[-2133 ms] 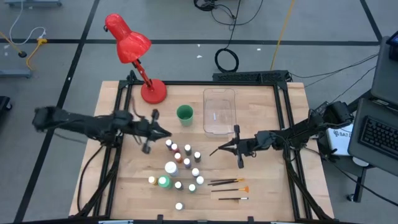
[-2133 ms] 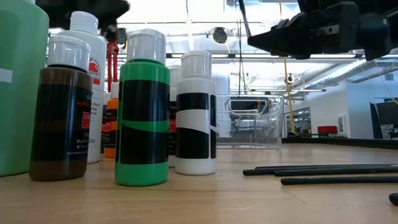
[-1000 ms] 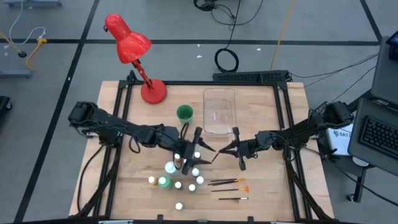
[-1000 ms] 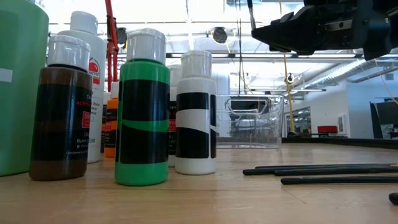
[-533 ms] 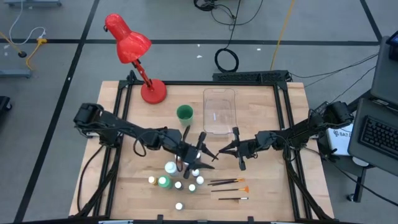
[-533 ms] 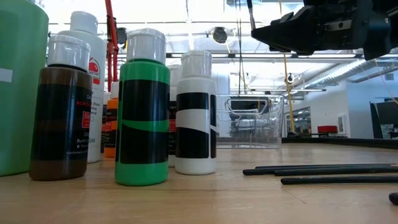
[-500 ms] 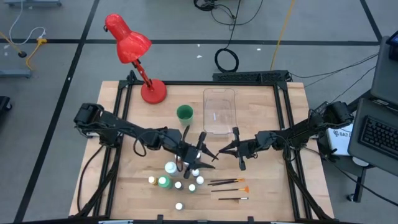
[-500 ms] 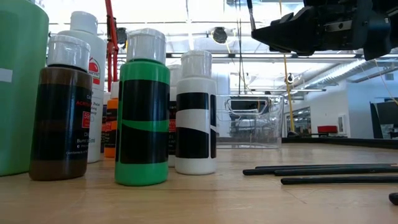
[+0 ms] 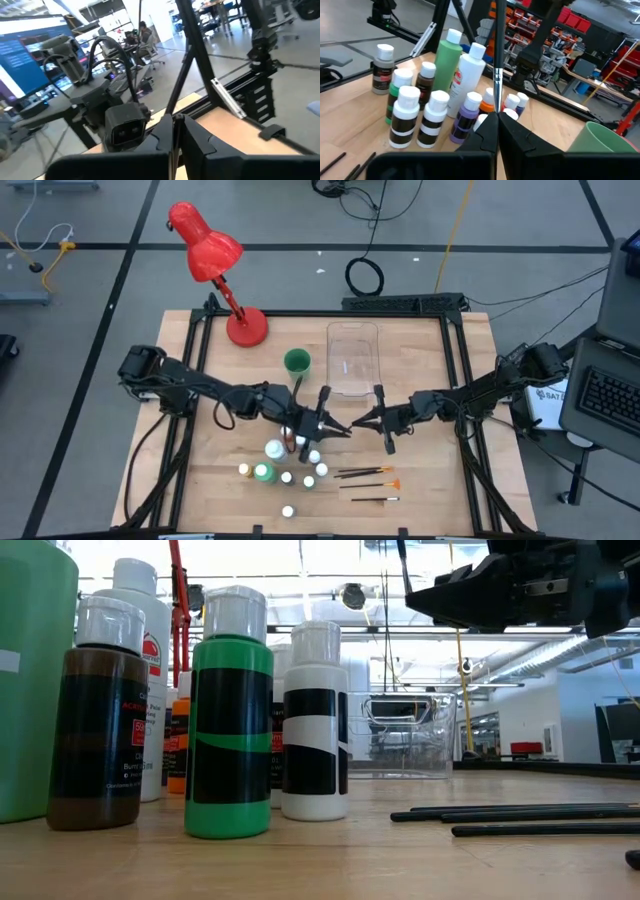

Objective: Pick & Place Paint Supplies
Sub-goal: Put the black paint brush into the green cup

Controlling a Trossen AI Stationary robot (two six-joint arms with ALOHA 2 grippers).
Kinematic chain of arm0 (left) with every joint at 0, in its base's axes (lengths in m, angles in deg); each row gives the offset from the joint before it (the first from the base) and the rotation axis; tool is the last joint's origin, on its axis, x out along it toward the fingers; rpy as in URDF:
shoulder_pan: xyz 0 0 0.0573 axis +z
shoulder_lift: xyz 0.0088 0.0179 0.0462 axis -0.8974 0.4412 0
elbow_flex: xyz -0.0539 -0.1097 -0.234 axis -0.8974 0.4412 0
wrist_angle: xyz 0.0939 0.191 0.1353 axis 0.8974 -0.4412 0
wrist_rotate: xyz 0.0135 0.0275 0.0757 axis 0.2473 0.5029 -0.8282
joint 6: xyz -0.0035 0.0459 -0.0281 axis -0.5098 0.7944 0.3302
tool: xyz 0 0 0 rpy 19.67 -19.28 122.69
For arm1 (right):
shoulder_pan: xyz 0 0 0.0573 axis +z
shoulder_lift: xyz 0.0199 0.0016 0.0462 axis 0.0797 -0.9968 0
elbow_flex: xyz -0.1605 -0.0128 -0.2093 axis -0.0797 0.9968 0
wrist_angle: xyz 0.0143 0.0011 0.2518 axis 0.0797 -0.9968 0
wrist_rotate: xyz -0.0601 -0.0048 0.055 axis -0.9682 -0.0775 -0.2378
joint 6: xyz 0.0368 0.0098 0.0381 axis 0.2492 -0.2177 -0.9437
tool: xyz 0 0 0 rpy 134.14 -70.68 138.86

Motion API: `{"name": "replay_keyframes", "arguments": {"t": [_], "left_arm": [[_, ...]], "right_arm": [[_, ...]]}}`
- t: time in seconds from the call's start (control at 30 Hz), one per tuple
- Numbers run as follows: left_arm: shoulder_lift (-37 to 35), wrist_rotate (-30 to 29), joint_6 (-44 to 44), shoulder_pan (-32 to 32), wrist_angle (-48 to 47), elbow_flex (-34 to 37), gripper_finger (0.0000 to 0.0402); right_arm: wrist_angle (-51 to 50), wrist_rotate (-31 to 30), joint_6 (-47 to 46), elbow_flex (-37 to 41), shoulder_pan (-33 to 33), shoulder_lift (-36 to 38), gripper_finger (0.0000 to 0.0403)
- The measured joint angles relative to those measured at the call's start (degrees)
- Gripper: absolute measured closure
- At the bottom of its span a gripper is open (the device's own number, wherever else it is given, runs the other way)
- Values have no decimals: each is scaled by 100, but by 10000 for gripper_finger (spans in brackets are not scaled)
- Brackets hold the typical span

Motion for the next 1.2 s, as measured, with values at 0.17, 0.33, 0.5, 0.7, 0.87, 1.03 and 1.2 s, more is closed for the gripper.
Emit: {"name": "replay_keyframes", "arguments": {"t": [0.17,0.33,0.5,0.7,0.87,1.03,1.2], "left_arm": [[-425,-888,192,-113,-503,9,397],[-1259,-2239,232,-269,-1268,2,398],[-1903,-3405,-146,-215,-2216,6,399],[-2214,-3675,-777,400,-2446,521,400],[-2476,-3177,-1261,1153,-1411,1545,400],[-2630,-2687,-1779,1844,-662,2348,401],[-2600,-2332,-2150,2223,-604,2626,401]], "right_arm": [[-32,-44,-27,-10,-2,20,396],[-194,8,-180,2,5,9,383],[-381,-3,-356,0,0,7,372],[-334,1,-463,0,2,9,367],[-342,2,-487,0,2,9,367],[-355,1,-487,0,2,9,367],[-344,0,-479,0,2,9,367]]}}
